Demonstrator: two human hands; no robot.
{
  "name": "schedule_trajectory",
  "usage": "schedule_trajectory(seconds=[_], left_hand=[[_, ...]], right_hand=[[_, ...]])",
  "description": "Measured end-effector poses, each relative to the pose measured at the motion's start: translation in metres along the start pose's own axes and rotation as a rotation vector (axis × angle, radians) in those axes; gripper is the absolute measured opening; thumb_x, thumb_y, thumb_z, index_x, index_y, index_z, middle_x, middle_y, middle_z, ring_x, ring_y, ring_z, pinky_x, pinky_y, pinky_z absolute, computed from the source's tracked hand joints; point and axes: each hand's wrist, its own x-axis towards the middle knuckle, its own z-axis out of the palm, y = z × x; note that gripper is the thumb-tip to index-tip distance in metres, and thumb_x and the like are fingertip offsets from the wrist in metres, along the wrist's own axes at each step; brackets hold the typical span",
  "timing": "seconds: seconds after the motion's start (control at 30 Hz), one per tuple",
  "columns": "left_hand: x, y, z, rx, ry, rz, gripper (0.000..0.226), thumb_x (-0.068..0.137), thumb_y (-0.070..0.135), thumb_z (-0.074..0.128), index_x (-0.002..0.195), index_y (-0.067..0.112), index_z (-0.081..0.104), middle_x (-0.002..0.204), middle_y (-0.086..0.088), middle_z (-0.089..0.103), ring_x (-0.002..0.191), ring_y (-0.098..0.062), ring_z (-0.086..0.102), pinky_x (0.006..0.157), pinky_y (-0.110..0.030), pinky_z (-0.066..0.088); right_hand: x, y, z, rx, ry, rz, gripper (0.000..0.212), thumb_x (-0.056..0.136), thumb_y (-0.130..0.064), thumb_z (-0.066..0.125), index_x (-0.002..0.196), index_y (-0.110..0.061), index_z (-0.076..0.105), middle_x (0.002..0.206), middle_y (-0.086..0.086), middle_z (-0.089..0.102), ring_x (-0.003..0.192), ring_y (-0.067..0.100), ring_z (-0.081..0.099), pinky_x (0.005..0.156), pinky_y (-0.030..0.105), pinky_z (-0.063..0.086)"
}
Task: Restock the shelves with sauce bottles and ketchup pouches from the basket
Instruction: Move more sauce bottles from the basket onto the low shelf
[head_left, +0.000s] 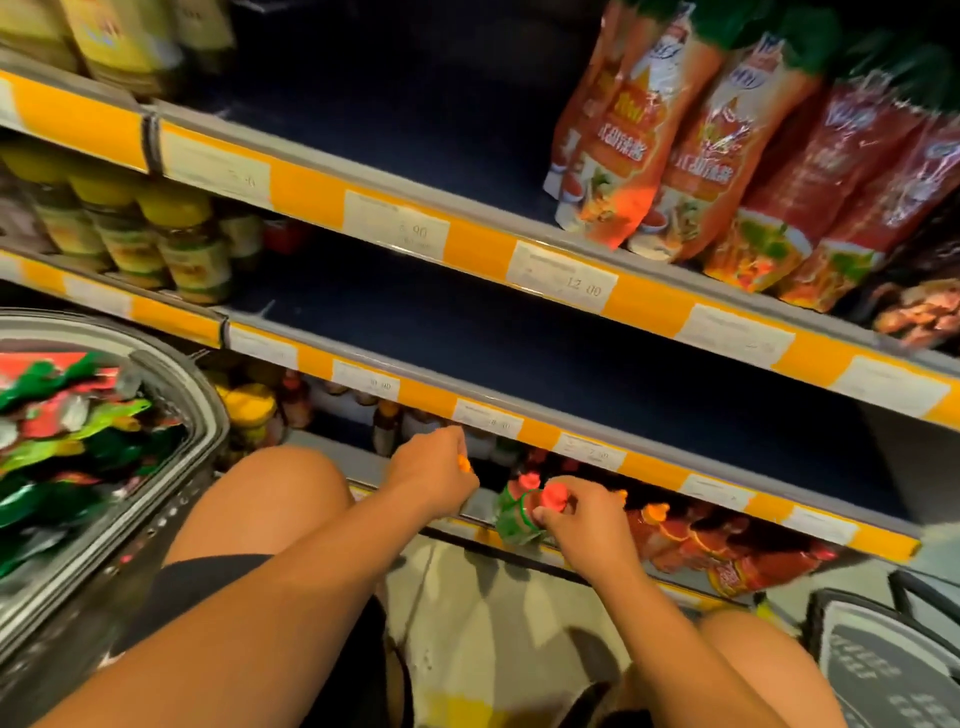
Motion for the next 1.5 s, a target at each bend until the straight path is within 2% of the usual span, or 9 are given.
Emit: schedule_trajectory(seconds=[0.13,0.4,0.6,0.7,0.83,0.97,1.2,1.4,1.5], left_hand=[[0.017,-0.011,0.023,0.044,-0.021,-0.090,0.013,0.089,0.027,0.064,0.097,0.023,0.056,0.098,-0.005,0.066,0.092,-0.031,0.063,0.080,-0.043,0.057],[0.057,-0.032,0.057,-0.068,0.057,-0.218,0.019,0.093,0.029,0.064,0.106,0.020,0.055,0.105,-0.008,0.066,0.092,-0.032,0.061,0.071,-0.039,0.046],[0.089,-0.030,0.071,-0.240,0.097,-0.316,0.025,0.092,0.032,0.067,0.111,0.016,0.065,0.108,-0.010,0.069,0.103,-0.034,0.066,0.082,-0.040,0.055],[0.102,-0.031,0.078,-0.245,0.087,-0.276,0.027,0.093,0.030,0.067,0.112,0.012,0.072,0.107,-0.013,0.072,0.102,-0.034,0.068,0.080,-0.038,0.054],[0.116,-0.030,0.088,-0.217,0.048,-0.256,0.034,0.097,0.027,0.064,0.121,0.005,0.069,0.114,-0.017,0.070,0.109,-0.037,0.067,0.093,-0.042,0.057],[0.126,-0.026,0.099,-0.190,0.033,-0.206,0.029,0.100,0.022,0.059,0.125,0.009,0.065,0.119,-0.017,0.069,0.110,-0.038,0.065,0.095,-0.046,0.056],[0.141,-0.022,0.110,0.163,-0.041,0.027,0.026,0.107,0.016,0.043,0.125,0.016,0.061,0.130,-0.010,0.064,0.120,-0.031,0.061,0.096,-0.040,0.054],[0.151,-0.022,0.121,0.407,-0.075,0.154,0.029,0.108,0.016,0.041,0.132,0.017,0.058,0.140,-0.009,0.057,0.130,-0.030,0.053,0.105,-0.039,0.049],[0.151,-0.021,0.122,0.472,-0.095,0.179,0.029,0.107,0.015,0.042,0.131,0.017,0.059,0.138,-0.010,0.058,0.126,-0.032,0.056,0.094,-0.038,0.051]], right_hand=[[0.012,-0.006,0.023,0.015,-0.027,-0.008,0.024,0.079,-0.029,0.081,0.101,-0.035,0.075,0.085,-0.013,0.070,0.084,0.016,0.065,0.073,0.034,0.051],[0.037,-0.006,0.052,0.055,-0.032,-0.022,0.017,0.080,-0.025,0.081,0.092,-0.029,0.070,0.077,-0.017,0.065,0.078,0.010,0.062,0.073,0.036,0.054],[0.054,-0.006,0.071,0.009,-0.066,-0.021,0.015,0.085,-0.022,0.075,0.094,-0.034,0.071,0.083,-0.012,0.070,0.080,0.015,0.065,0.074,0.039,0.058],[0.061,-0.005,0.077,-0.021,-0.067,-0.009,0.012,0.087,-0.024,0.072,0.090,-0.035,0.068,0.082,-0.010,0.069,0.080,0.018,0.065,0.073,0.036,0.055],[0.067,0.001,0.081,-0.019,-0.061,-0.003,0.012,0.088,-0.023,0.072,0.099,-0.027,0.073,0.084,-0.005,0.071,0.082,0.020,0.065,0.076,0.037,0.055],[0.071,0.007,0.088,-0.030,-0.081,-0.005,0.009,0.090,-0.024,0.072,0.098,-0.028,0.073,0.084,-0.005,0.071,0.081,0.020,0.065,0.075,0.039,0.056],[0.073,0.016,0.098,-0.112,-0.073,-0.006,0.013,0.093,-0.024,0.068,0.102,-0.032,0.073,0.082,-0.009,0.070,0.075,0.013,0.063,0.063,0.030,0.050],[0.075,0.014,0.101,-0.141,-0.065,-0.020,0.008,0.095,-0.030,0.063,0.101,-0.031,0.070,0.084,-0.007,0.069,0.078,0.017,0.064,0.067,0.036,0.055],[0.077,0.013,0.103,-0.159,-0.043,-0.026,0.010,0.096,-0.033,0.063,0.103,-0.030,0.069,0.085,-0.005,0.070,0.079,0.019,0.064,0.069,0.038,0.057]])
